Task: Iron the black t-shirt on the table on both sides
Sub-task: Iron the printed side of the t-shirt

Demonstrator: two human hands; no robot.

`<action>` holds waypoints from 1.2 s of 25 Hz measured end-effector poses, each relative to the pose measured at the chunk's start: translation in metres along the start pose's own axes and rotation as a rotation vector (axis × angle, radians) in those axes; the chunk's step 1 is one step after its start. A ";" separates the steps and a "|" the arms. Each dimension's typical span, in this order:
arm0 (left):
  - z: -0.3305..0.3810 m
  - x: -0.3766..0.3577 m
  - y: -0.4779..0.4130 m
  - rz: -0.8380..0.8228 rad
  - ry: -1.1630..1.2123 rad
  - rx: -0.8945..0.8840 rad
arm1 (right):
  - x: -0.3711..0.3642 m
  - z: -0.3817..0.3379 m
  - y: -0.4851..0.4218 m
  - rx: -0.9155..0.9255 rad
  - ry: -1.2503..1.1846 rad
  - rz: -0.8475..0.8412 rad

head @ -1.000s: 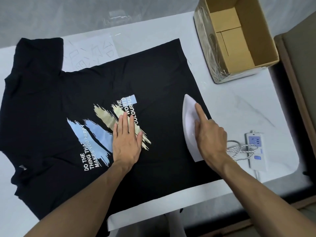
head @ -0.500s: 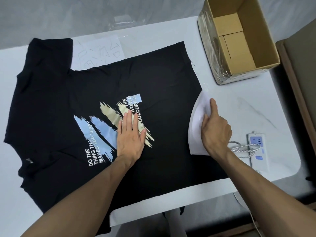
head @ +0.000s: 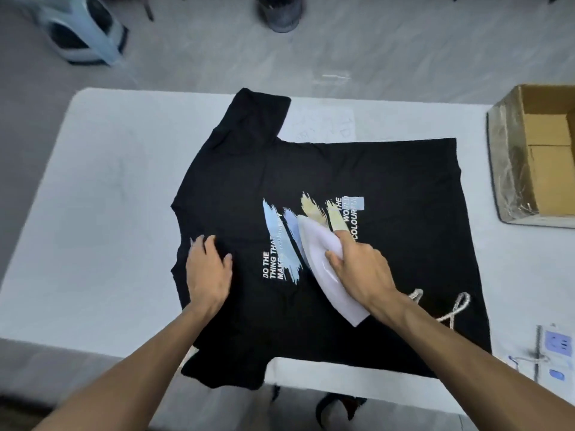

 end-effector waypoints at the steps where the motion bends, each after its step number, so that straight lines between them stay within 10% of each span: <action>1: -0.026 0.003 -0.006 0.003 -0.026 0.076 | -0.011 -0.019 -0.008 0.038 0.002 -0.016; 16: -0.087 0.028 -0.144 -0.096 0.582 0.290 | -0.075 -0.158 -0.166 0.090 0.295 0.107; 30: -0.017 0.015 -0.247 0.042 0.255 0.226 | -0.010 -0.106 -0.262 0.253 0.506 0.140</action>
Point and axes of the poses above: each hand's wrist, its own y-axis away from the middle knuckle, its own x-axis out of the back of the hand, z = x × y, the point moved 2 cm from there along -y, towards the middle knuckle, and after that the axes turned 1 degree about z, right-handed, at the moved point
